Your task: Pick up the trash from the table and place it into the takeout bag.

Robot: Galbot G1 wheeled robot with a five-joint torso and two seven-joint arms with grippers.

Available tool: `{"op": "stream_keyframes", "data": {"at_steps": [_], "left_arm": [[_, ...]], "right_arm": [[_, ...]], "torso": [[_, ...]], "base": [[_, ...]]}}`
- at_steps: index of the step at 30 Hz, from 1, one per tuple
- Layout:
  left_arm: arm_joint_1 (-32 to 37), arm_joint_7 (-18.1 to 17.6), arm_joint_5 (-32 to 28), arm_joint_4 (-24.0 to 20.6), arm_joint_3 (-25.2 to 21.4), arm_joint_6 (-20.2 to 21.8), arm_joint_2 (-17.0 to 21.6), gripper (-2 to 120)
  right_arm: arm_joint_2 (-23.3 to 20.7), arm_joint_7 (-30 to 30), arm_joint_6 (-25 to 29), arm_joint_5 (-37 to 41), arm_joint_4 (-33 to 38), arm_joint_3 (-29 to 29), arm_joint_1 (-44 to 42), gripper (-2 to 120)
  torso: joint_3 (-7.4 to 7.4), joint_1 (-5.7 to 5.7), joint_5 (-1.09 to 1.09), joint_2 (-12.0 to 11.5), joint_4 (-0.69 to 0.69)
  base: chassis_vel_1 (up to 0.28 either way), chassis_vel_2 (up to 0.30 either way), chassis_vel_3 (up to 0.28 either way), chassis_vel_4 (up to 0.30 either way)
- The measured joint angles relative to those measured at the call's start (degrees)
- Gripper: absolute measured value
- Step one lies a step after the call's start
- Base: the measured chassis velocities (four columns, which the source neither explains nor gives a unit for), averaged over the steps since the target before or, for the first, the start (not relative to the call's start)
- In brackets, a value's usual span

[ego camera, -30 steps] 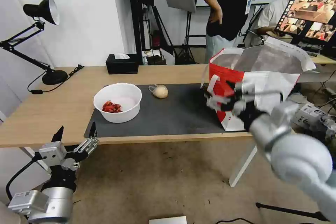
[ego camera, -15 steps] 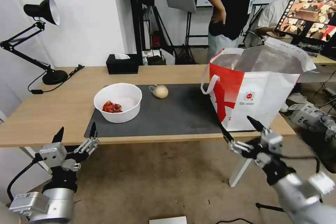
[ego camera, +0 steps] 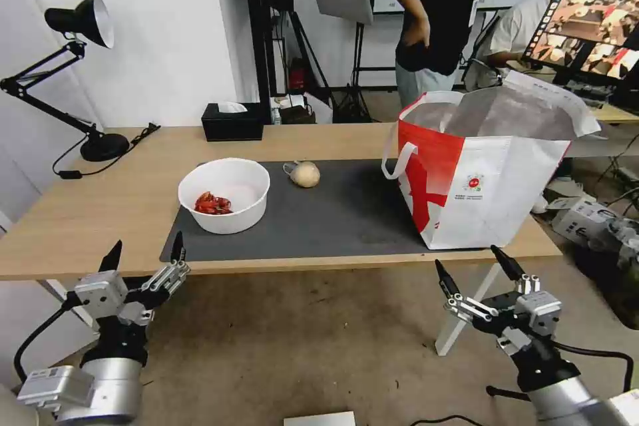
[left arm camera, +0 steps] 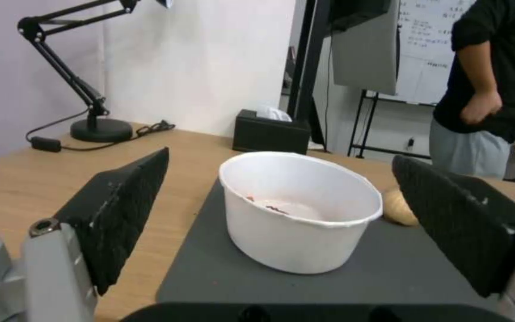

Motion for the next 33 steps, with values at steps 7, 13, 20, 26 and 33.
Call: {"op": "stream_keyframes", "data": {"at_steps": [7,13,20,26,33], "left_arm": [[0.22,0.05,0.25,0.00,0.36,-0.09,-0.20,100],[0.32,0.05,0.35,0.00,0.58,-0.09,-0.32,100],[0.33,0.06,0.42,0.00,0.76,-0.10,-0.65,100],[0.34,0.08,0.44,0.00,0.75,-0.10,-0.66,100],[0.44,0.12,0.84,0.00,1.00,-0.10,-0.38,100]], "right_arm": [[0.19,0.93,-0.51,-0.23,0.42,-1.17,0.44,100],[0.16,1.44,-0.81,-0.22,0.53,-1.58,0.78,100],[-0.23,3.03,-1.94,-0.15,0.88,-2.65,1.83,100],[-0.95,4.01,-3.03,0.20,0.89,-3.41,3.34,100],[-11.67,10.81,-13.08,10.47,-4.34,-11.85,20.22,100]], "torso": [[0.00,0.00,0.00,0.00,0.00],[0.00,0.00,0.00,0.00,0.00],[0.00,0.00,0.00,0.00,0.00],[0.00,0.00,0.00,0.00,-0.02],[0.01,0.01,0.01,-0.01,0.00]], "base": [[0.000,0.000,0.000,0.000],[0.000,0.000,0.000,0.000],[0.000,0.000,0.000,0.000],[0.000,0.000,0.000,0.000],[0.000,0.000,0.000,0.000]]}}
